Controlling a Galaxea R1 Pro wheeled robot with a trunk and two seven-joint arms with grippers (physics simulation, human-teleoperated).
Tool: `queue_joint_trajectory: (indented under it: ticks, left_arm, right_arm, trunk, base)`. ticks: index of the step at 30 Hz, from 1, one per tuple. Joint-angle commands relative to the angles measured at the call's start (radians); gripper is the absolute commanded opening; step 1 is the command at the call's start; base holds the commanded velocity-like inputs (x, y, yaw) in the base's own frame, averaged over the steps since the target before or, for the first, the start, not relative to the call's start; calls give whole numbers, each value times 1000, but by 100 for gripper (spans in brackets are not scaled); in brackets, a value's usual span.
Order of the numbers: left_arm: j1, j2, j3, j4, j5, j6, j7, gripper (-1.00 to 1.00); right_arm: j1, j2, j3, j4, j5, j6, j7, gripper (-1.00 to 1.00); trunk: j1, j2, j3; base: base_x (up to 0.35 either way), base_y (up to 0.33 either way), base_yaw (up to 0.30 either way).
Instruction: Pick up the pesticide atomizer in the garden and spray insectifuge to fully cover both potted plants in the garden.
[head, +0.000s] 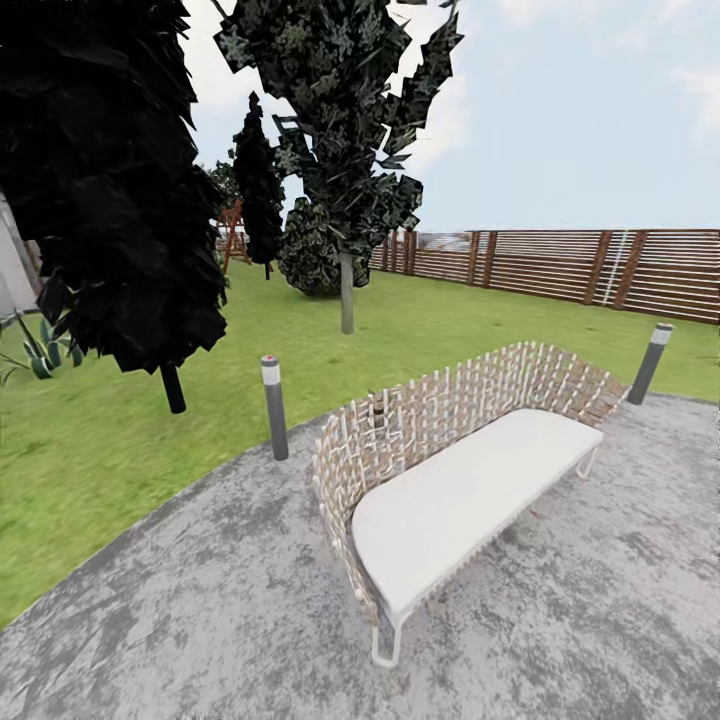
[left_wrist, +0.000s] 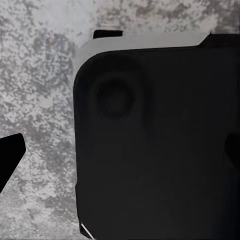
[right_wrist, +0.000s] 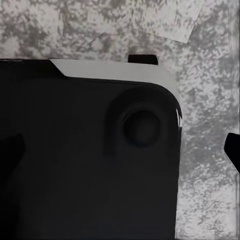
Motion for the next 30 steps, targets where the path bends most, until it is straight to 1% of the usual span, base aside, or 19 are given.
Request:
queue_joint_trajectory:
  ticks: [1,4,6,7,11,14,17,21,22,25,30]
  left_arm:
    - [-4,0,1,-7,2,2,-1,100]
    - [-21,-1,1,-24,2,2,-2,100]
    - [-33,-2,0,-35,3,2,-2,100]
    - [-50,-2,0,-292,3,2,-2,100]
    - [-109,-3,-1,-296,1,2,-2,100]
    - [-139,-2,-2,-295,1,1,-2,100]
    - [-145,-1,-2,-286,-1,-23,-2,100]
    - [-139,-1,-8,-277,-7,-134,2,100]
    - [-138,-1,-8,-275,-7,-147,3,100]
    - [-138,-3,-8,-270,-9,-166,9,100]
    - [-138,2,0,-268,-2,-172,11,100]
  right_arm:
    - [0,-6,0,-6,0,-6,0,100]
    - [0,-21,0,-23,1,-23,-1,100]
    - [0,-24,0,-34,0,-34,-1,100]
    - [0,-25,0,-341,0,-142,-1,100]
    - [-1,-27,0,-361,0,-250,-1,100]
    - [-1,-29,-4,-407,-1,-289,-1,100]
    - [-1,-29,-5,-420,-1,-299,-1,100]
    - [-2,-33,-7,-427,-1,-303,4,100]
    - [-2,-33,-7,-428,-1,-303,4,100]
    - [-2,-35,-6,-427,-2,-303,6,100]
    - [-2,-35,-4,-426,-2,-303,7,100]
  trunk:
    - [-1,-1,-1]
    - [-1,-1,-1]
    - [-1,-1,-1]
    - [-1,-1,-1]
    - [-1,-1,-1]
    - [-1,-1,-2]
    - [-1,-1,-2]
    - [-1,-1,-2]
    - [-1,-1,-2]
    - [-1,-1,-2]
    - [-1,-1,-2]
  base:
    - [-334,0,0]
    - [-323,0,-63]
    - [-304,0,-173]
    - [-293,0,-219]
    - [-285,0,-248]
    - [-280,0,-262]
    - [-256,0,-264]
    - [-130,0,-265]
    - [-32,0,-265]
    - [-14,0,-265]
    - [-3,0,-265]
